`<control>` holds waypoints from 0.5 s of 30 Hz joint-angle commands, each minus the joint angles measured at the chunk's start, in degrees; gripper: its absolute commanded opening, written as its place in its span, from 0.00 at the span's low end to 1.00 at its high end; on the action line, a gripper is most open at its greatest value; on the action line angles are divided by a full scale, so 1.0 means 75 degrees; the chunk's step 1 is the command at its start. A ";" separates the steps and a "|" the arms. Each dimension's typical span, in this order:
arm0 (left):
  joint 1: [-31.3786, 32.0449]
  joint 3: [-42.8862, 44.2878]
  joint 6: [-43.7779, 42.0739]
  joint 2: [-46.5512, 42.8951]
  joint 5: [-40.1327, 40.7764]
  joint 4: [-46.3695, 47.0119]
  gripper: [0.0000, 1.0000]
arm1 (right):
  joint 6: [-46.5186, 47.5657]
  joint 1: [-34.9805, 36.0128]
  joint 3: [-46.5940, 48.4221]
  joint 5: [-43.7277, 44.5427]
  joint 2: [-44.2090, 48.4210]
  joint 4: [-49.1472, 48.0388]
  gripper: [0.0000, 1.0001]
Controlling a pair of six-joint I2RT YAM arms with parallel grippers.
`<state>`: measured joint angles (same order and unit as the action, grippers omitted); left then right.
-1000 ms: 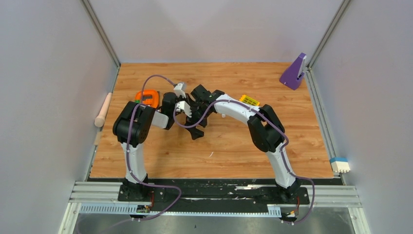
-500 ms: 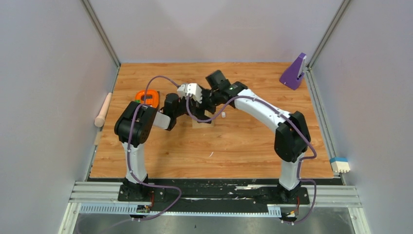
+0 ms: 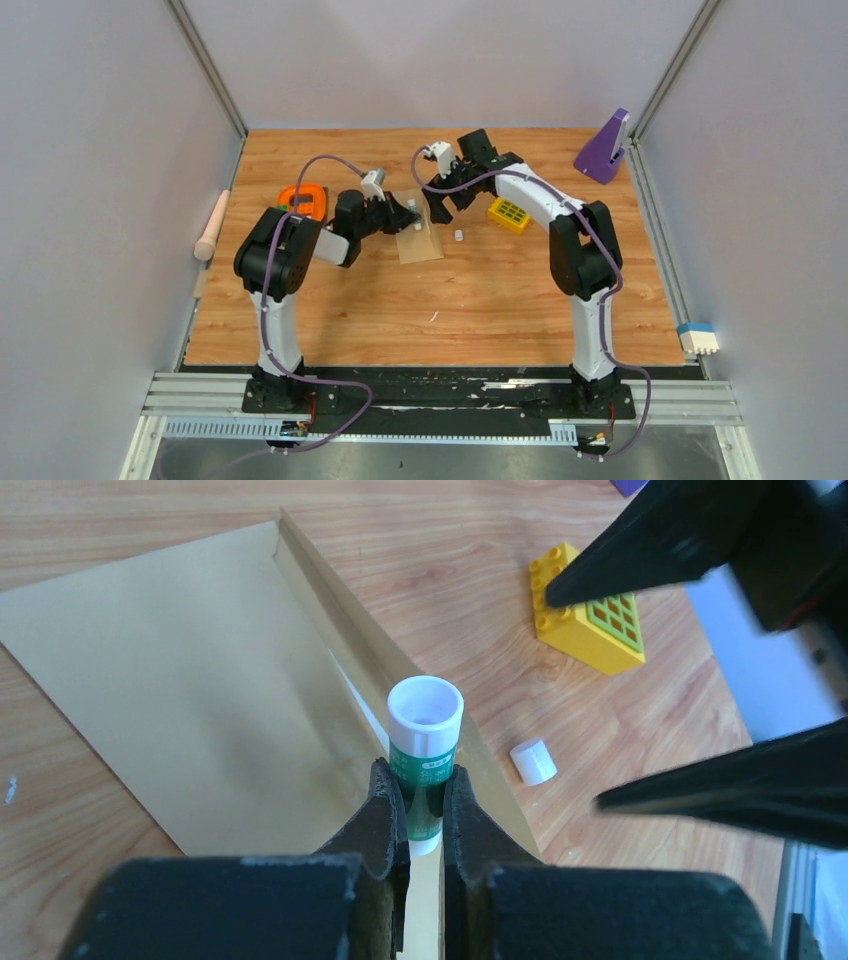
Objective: Place the letter into the envelope and seal it
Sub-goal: Paint the envelope at the center of the board.
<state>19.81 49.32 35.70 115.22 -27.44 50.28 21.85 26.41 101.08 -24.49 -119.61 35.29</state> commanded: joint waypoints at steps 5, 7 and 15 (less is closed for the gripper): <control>-0.0205 -0.0020 0.0592 0.0031 -0.0155 0.1009 0.00 | -0.1160 0.0474 -0.0891 0.0651 0.0106 -0.0969 1.00; -0.0277 -0.0089 0.0710 0.0050 -0.0095 0.1340 0.00 | -0.1211 0.0614 -0.1075 0.0822 0.0168 -0.1090 1.00; -0.0412 0.0208 0.0549 0.0192 -0.0015 0.1328 0.00 | -0.1354 0.0938 -0.1744 0.1670 0.0130 -0.1632 1.00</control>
<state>17.06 49.12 39.83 115.39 -27.94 56.95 14.15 32.84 89.62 -16.45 -121.60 28.05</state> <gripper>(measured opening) 0.084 0.996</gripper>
